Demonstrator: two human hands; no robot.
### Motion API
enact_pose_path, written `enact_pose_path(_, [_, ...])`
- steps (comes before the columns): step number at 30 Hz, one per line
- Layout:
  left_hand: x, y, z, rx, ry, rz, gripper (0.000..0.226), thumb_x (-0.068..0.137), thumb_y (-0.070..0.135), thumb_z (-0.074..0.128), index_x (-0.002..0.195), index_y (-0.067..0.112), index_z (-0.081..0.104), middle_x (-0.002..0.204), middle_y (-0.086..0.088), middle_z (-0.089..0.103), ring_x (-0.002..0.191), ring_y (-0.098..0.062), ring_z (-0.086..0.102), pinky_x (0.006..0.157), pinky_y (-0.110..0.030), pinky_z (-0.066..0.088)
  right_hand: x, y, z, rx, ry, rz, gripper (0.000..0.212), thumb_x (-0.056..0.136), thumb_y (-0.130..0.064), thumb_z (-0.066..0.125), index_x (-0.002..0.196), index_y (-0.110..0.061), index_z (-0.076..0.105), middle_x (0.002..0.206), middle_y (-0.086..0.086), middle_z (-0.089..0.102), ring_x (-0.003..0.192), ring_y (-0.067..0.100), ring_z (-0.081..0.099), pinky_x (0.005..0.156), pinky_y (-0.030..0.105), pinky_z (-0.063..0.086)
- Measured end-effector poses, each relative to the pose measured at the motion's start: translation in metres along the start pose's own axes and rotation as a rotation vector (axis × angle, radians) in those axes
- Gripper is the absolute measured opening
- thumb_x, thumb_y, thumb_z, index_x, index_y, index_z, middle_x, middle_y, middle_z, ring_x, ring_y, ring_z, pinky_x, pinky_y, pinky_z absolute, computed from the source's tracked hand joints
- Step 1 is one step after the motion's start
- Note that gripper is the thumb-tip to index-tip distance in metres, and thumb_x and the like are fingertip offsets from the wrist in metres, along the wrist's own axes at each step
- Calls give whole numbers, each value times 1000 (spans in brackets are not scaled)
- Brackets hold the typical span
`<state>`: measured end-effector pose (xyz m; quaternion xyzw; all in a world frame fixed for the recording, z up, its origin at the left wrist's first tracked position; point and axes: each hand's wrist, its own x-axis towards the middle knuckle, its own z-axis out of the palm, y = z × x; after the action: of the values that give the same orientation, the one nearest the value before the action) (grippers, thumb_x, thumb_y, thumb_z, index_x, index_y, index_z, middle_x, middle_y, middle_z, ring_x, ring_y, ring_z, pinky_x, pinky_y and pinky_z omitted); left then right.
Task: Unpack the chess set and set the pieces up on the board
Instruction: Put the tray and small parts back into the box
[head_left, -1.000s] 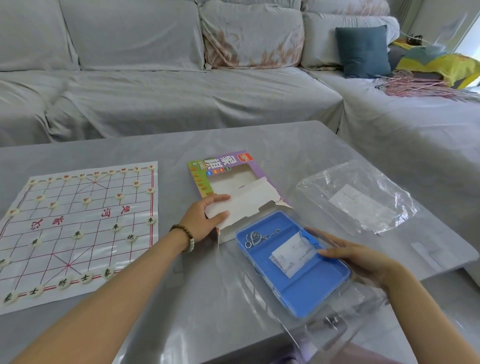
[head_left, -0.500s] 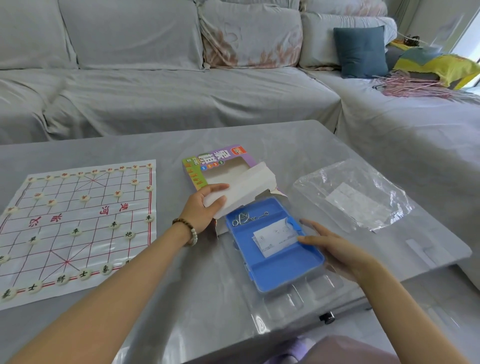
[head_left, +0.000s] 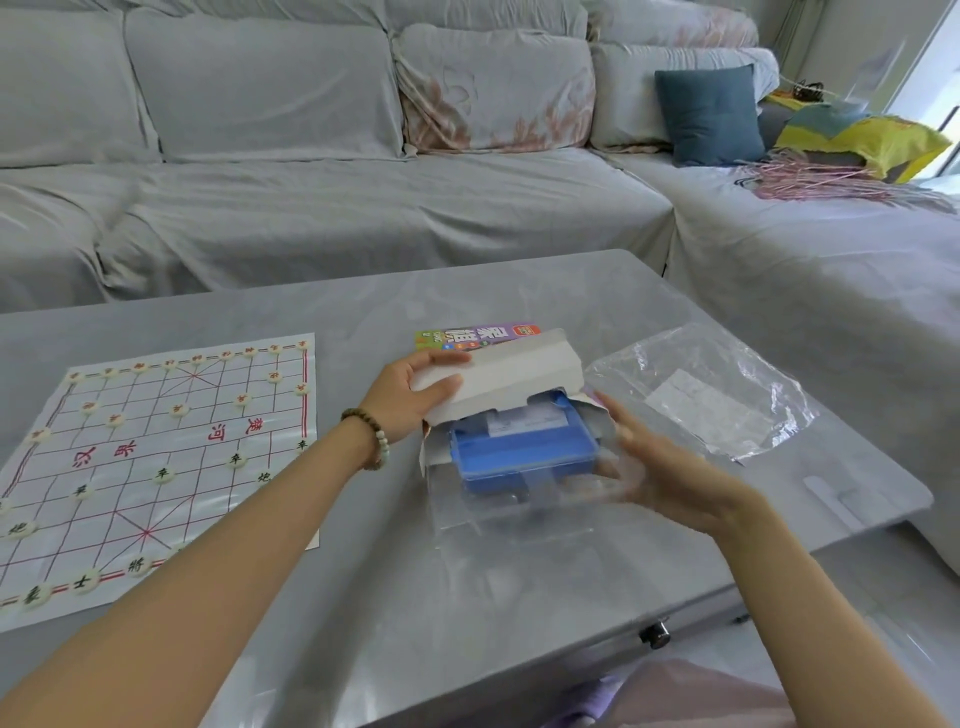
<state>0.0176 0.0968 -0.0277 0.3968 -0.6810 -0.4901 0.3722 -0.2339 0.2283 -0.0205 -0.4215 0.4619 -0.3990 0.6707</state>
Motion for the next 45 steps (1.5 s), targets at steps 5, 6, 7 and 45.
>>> enact_pose_path(5, [-1,0,-7,-28,4,-51,23,88,18,62,97,39,64,128,3,53,109,-17,54,87,-25,48,-11,12,4,-469,4,-9,115,65,-25,85,145,-44,5,149,-19,8,123,2,50,89,18,48])
enact_pose_path(6, [-3,0,-8,-23,2,-63,22,88,19,61,97,39,63,128,3,53,109,-17,53,90,-27,48,-9,13,5,-480,56,-30,110,65,-24,84,145,-42,11,147,-14,16,116,6,57,86,15,49])
enact_pose_path(7, [-5,-1,-9,-22,-1,-79,22,88,20,60,97,39,63,128,3,52,109,-17,53,92,-29,47,-7,14,7,-512,133,-55,103,65,-26,82,144,-40,18,143,-11,24,107,11,63,83,12,49])
enact_pose_path(45, [-34,107,-31,-322,279,36,29,101,31,28,99,17,53,77,6,62,59,1,62,56,-14,51,34,-111,104,-76,580,-473,43,91,-33,56,127,-14,41,103,2,63,71,7,66,53,17,49])
